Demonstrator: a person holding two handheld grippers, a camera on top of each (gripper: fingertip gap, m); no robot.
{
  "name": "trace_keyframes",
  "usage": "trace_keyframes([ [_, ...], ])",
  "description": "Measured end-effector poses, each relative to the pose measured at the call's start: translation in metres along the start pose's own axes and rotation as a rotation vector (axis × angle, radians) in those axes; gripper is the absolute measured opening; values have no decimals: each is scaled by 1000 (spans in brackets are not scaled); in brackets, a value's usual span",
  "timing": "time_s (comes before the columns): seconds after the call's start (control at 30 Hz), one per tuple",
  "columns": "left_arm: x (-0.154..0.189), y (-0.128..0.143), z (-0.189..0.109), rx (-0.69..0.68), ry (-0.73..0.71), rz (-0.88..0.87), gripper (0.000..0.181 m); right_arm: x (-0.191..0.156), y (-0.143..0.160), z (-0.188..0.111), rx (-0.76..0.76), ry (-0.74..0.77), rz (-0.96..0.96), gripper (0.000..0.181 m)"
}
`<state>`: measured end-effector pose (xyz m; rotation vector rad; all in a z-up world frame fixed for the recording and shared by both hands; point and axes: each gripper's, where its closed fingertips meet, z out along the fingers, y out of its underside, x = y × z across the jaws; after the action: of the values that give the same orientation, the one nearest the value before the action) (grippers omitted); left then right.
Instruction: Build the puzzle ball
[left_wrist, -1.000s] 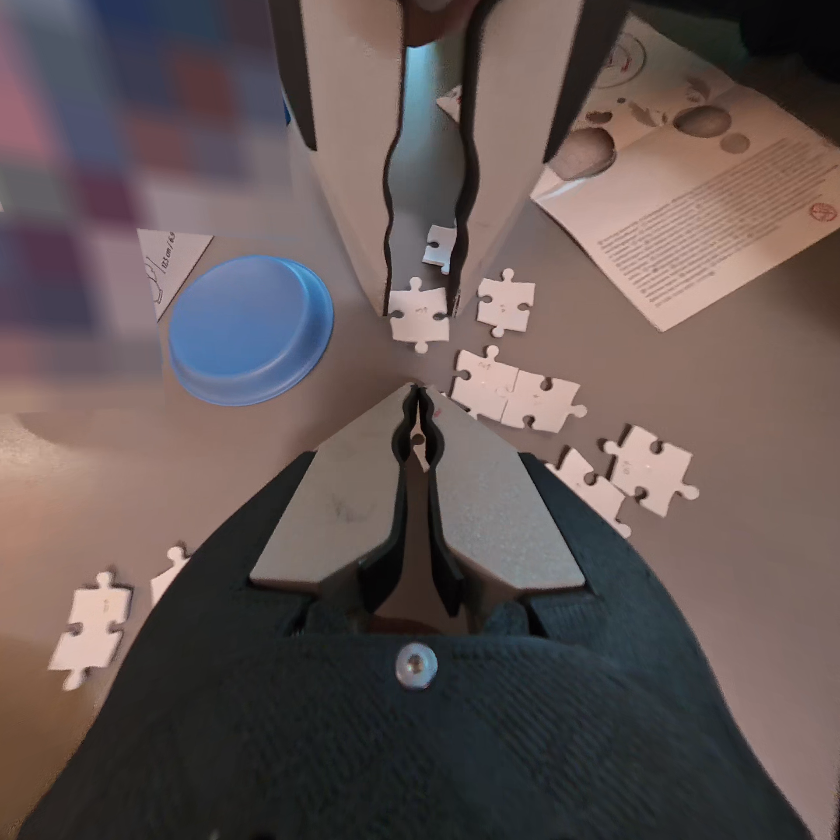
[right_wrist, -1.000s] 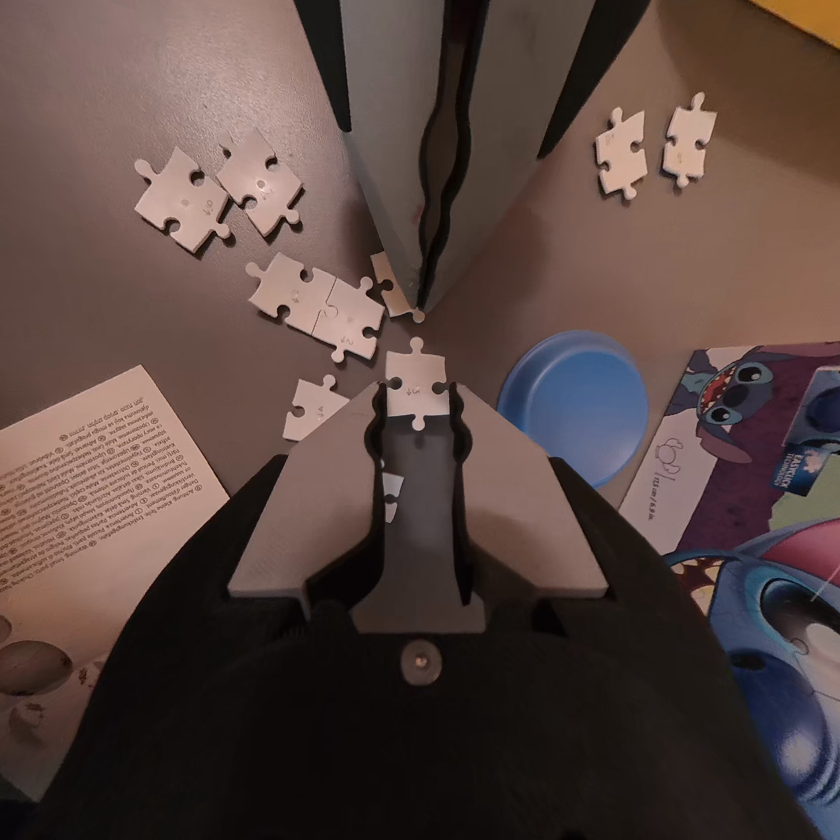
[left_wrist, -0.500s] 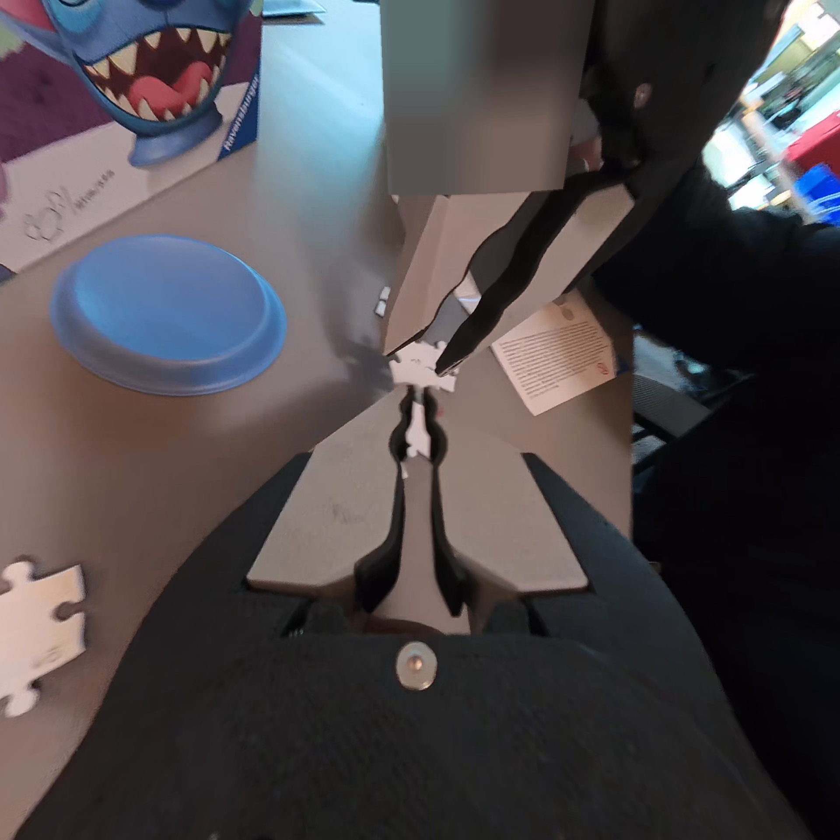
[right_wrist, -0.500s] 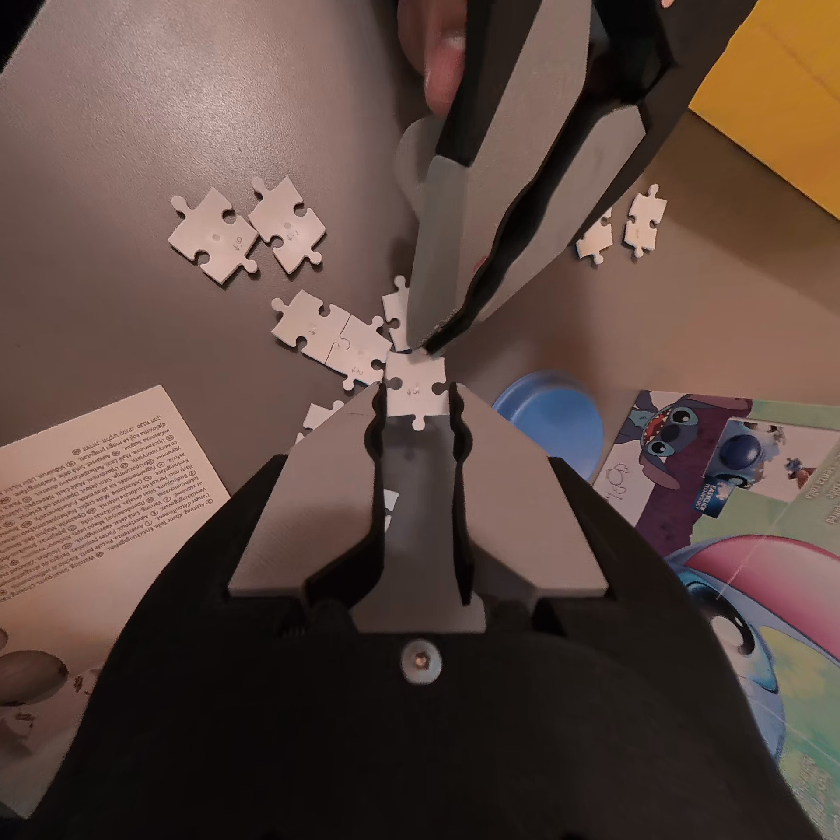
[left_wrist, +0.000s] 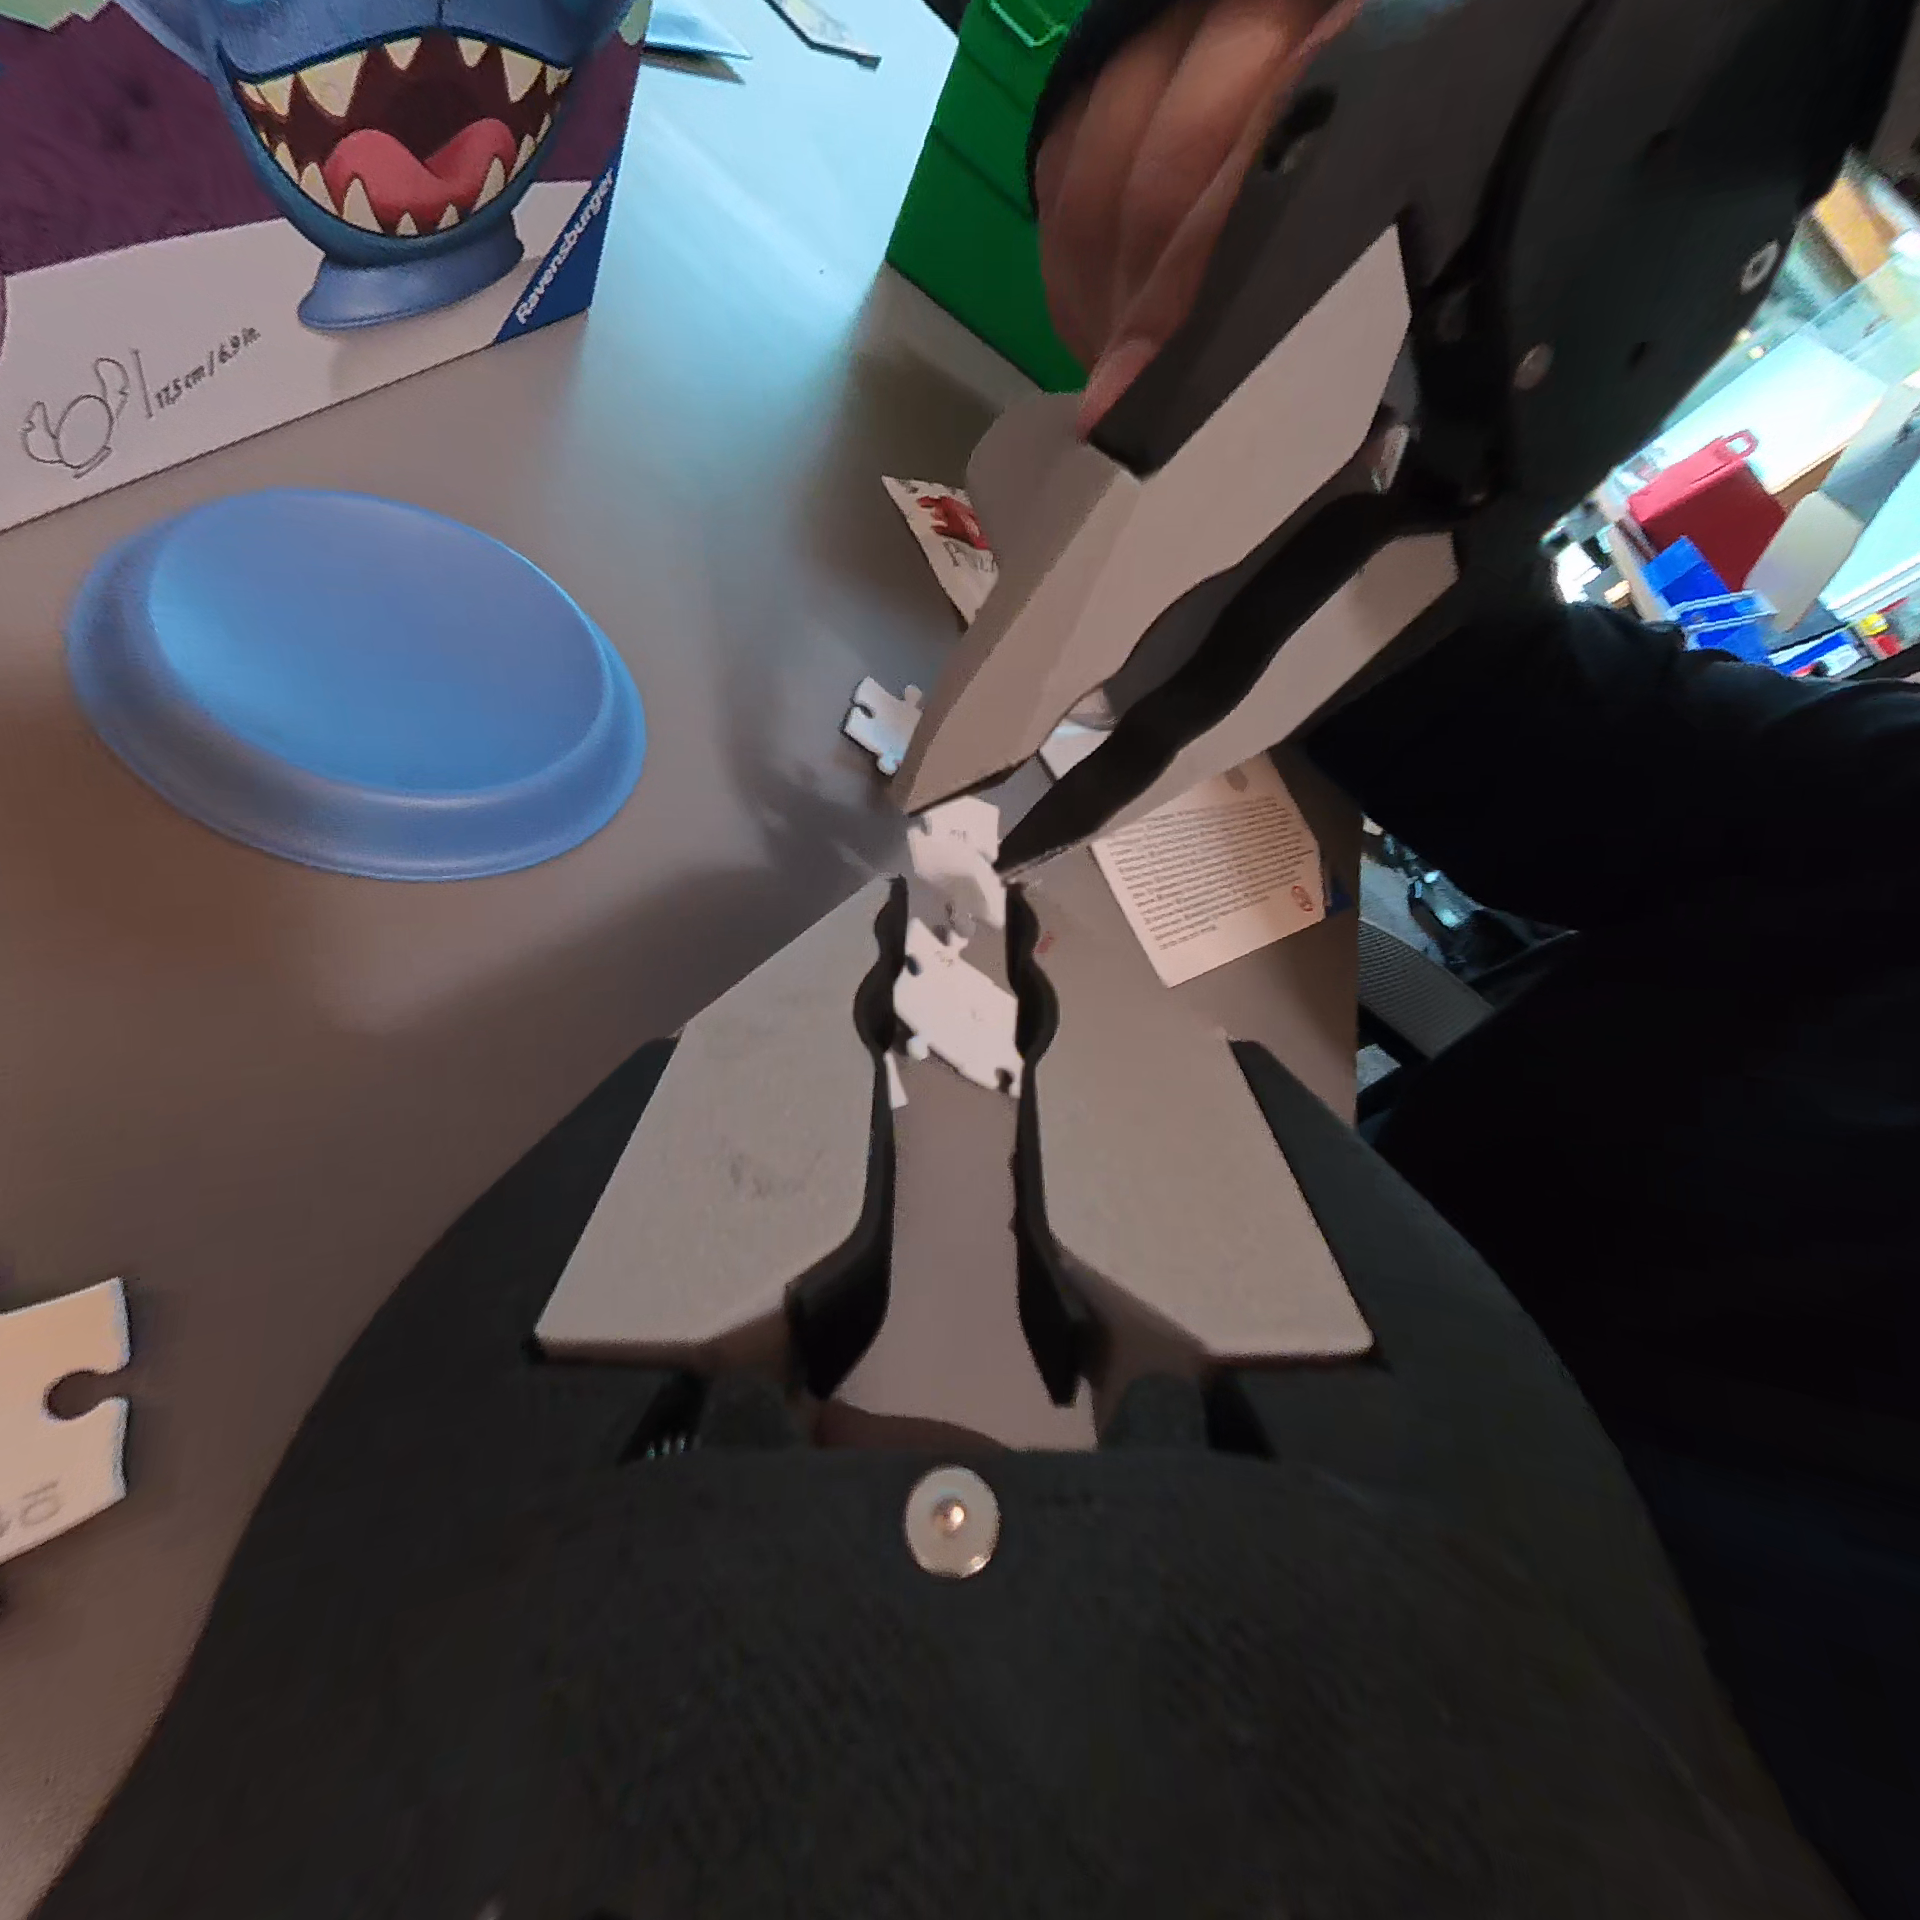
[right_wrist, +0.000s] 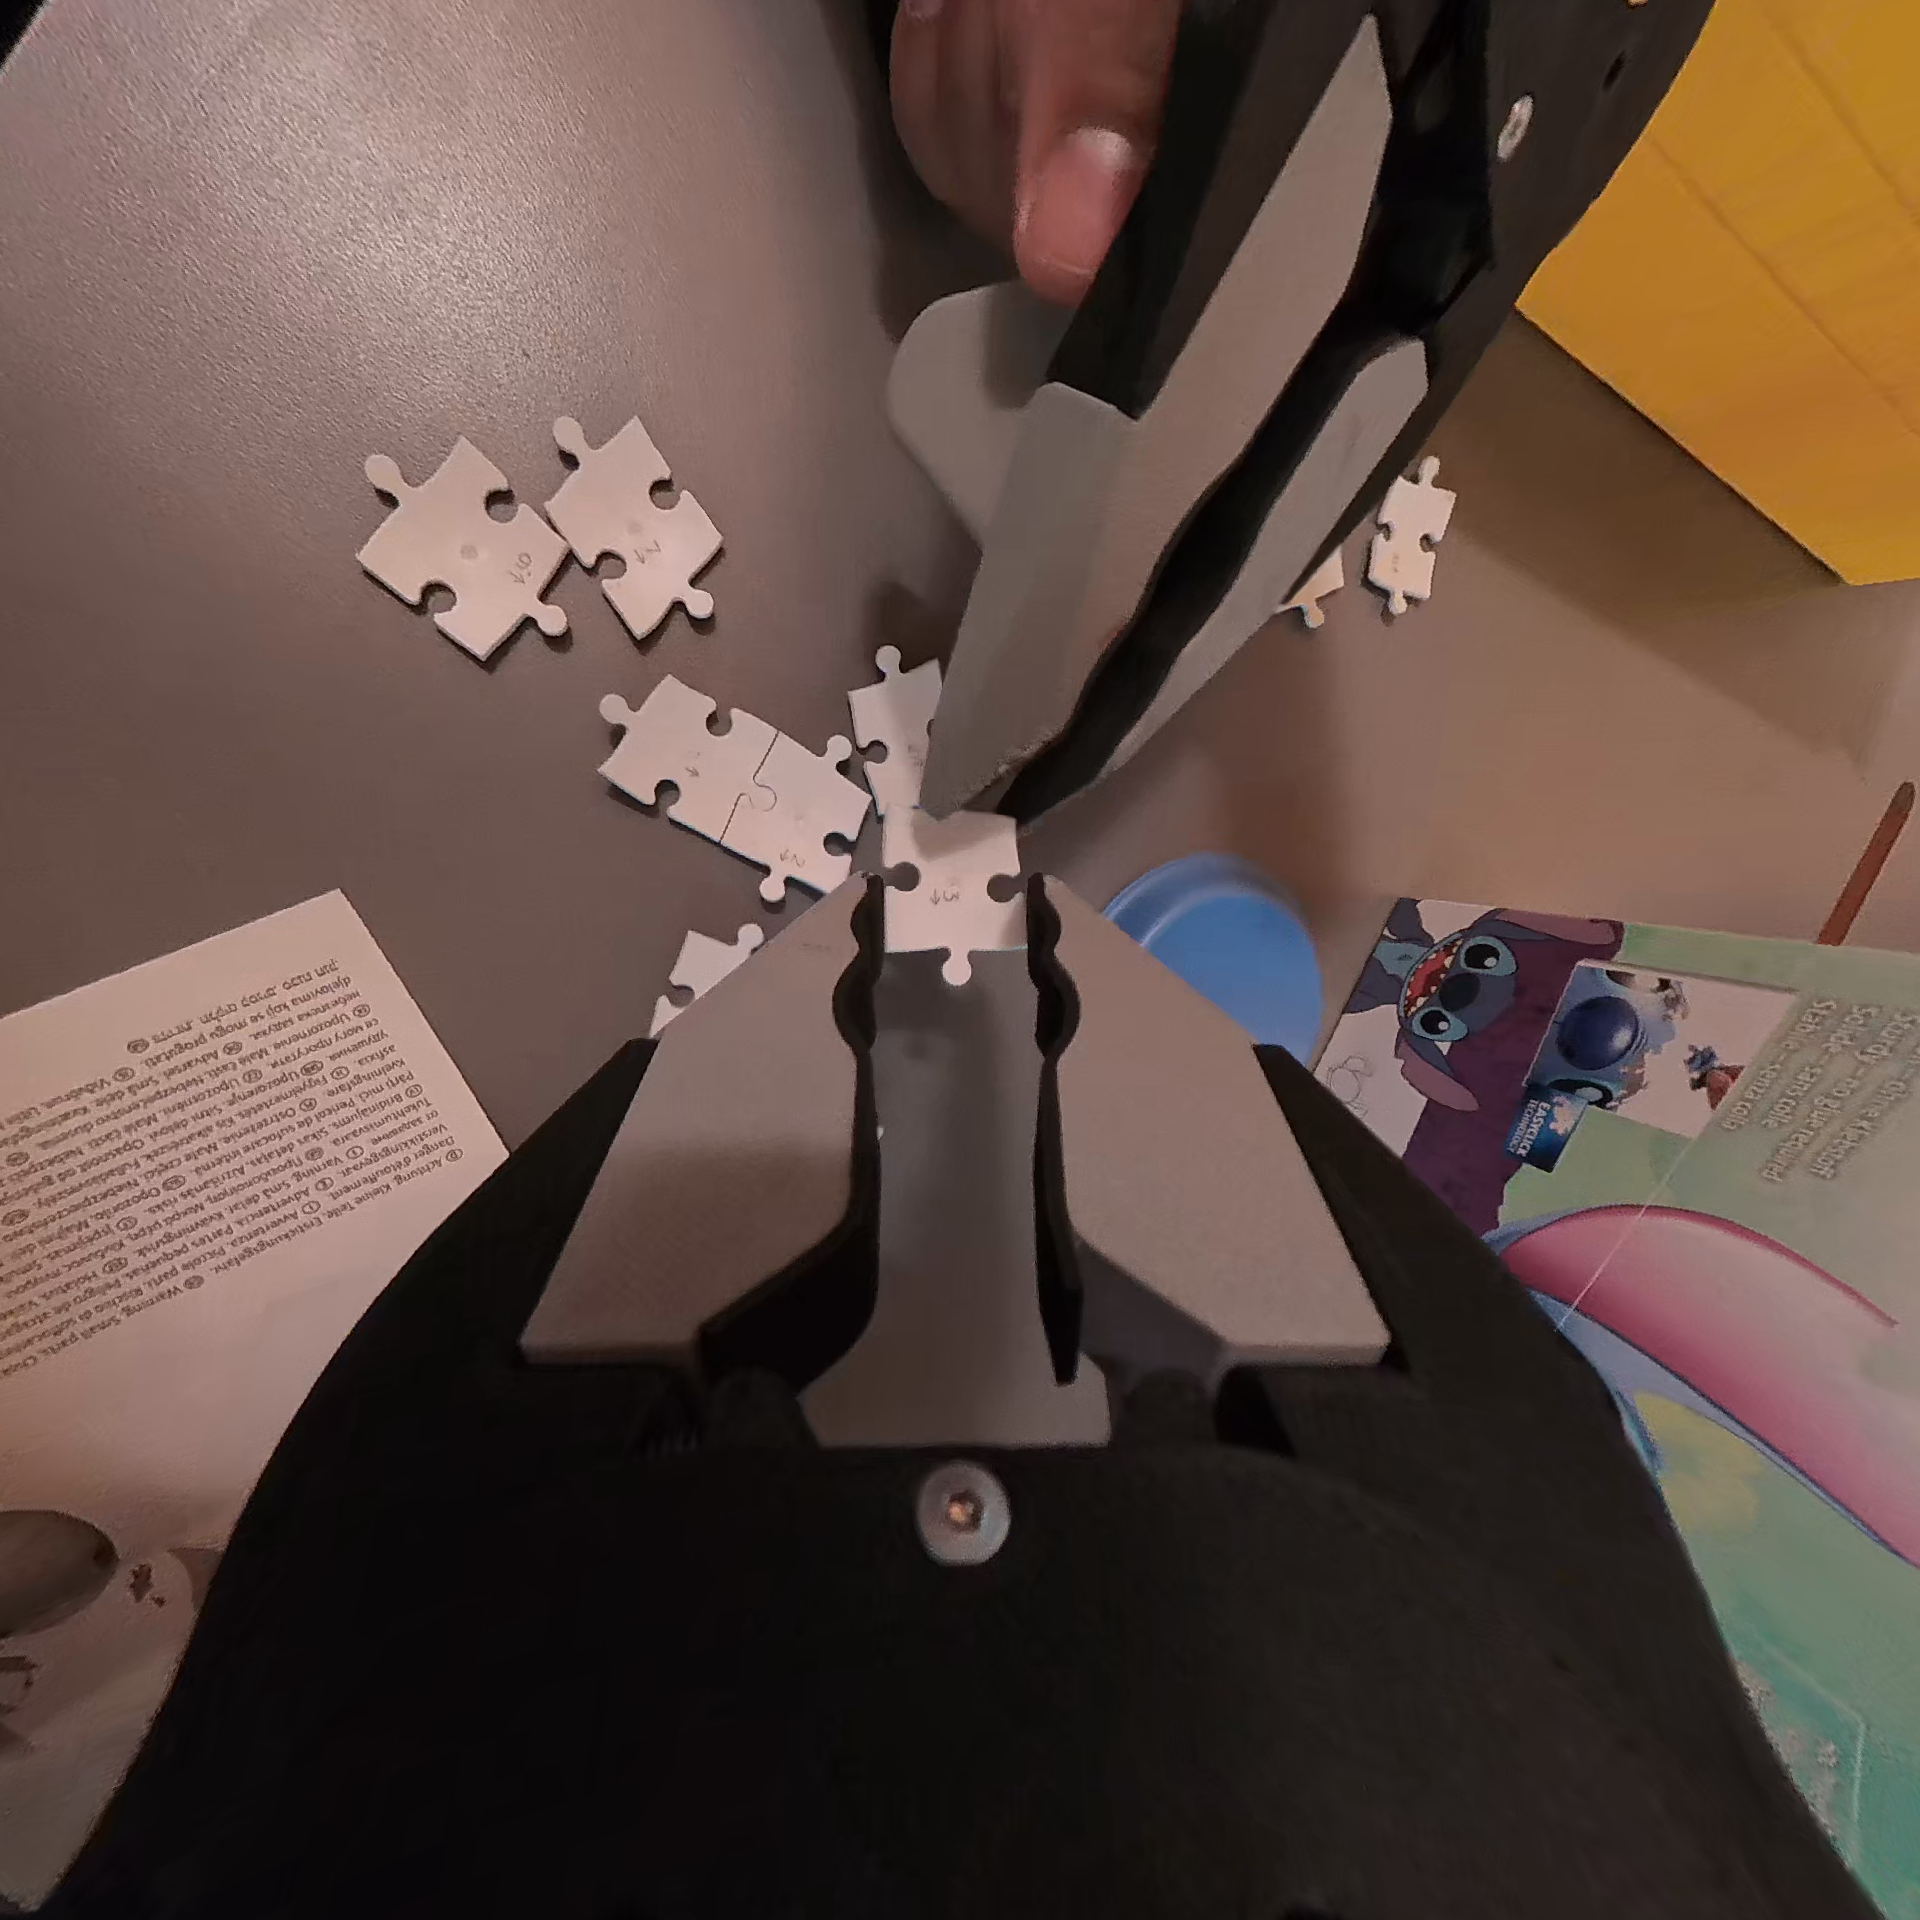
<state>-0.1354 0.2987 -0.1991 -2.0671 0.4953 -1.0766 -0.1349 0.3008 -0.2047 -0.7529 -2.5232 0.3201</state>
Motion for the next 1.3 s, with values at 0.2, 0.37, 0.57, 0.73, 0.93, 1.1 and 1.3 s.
trace_keyframes([
  [0.2,3,-6,-3,38,38,-19,5,2,-9,-2,10,31,-27,24],
  [0.37,2,-15,-8,90,12,21,0,10,-5,-8,37,51,21,24],
  [0.57,2,-34,-22,211,10,31,0,22,4,-13,113,-25,263,35],
  [0.73,1,-40,-26,251,-11,50,0,19,0,-16,227,-253,523,25],
  [0.93,2,-38,-24,239,-11,53,0,23,-12,-22,337,-420,715,1],
  [1.1,-2,-28,-17,176,-36,50,0,29,-8,-23,350,-421,770,0],
  [1.3,-14,2,0,-8,-108,75,2,13,9,-5,221,-497,829,0],
])
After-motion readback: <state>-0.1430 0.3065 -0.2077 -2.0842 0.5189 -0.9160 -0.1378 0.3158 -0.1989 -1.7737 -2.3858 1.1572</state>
